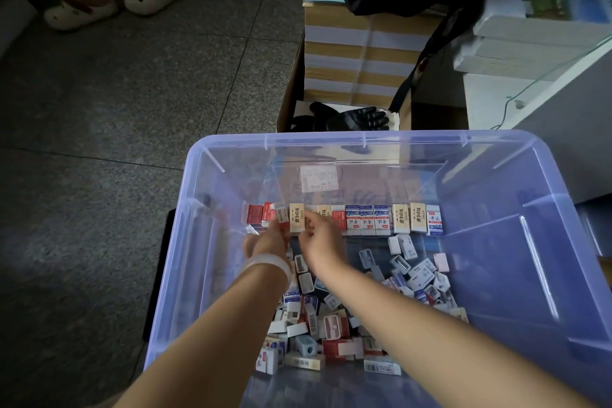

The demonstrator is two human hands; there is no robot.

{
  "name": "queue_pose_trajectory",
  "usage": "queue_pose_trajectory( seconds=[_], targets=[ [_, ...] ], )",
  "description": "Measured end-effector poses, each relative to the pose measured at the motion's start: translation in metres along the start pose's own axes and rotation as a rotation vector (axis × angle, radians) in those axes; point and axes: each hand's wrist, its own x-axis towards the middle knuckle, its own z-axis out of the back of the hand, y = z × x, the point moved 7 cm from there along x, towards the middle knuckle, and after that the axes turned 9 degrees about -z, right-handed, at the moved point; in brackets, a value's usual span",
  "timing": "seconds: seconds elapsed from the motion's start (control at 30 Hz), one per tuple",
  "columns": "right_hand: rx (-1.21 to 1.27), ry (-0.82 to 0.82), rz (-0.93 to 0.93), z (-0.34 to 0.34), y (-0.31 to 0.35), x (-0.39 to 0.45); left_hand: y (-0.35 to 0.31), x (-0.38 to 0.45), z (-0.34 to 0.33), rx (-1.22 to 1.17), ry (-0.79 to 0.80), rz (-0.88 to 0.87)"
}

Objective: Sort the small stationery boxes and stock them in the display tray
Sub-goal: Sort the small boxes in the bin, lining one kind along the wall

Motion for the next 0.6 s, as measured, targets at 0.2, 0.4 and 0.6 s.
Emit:
queue_pose_trajectory(
  seconds=[0.2,0.4,0.6],
  targets=[
    [-0.143,0.006,0.116,-0.003,0.000,0.006,0.001,0.000,-0.003,0.050,0.029,-0.025],
    [-0.266,0.018,0.095,-0.001,0.001,0.002,0.001,0.000,-0.005,0.076,0.041,0.015],
    [-0.051,0.149,0.018,-0.008,0.000,0.004,-0.003,-0.002,-0.007,0.080,0.201,-0.049]
  ],
)
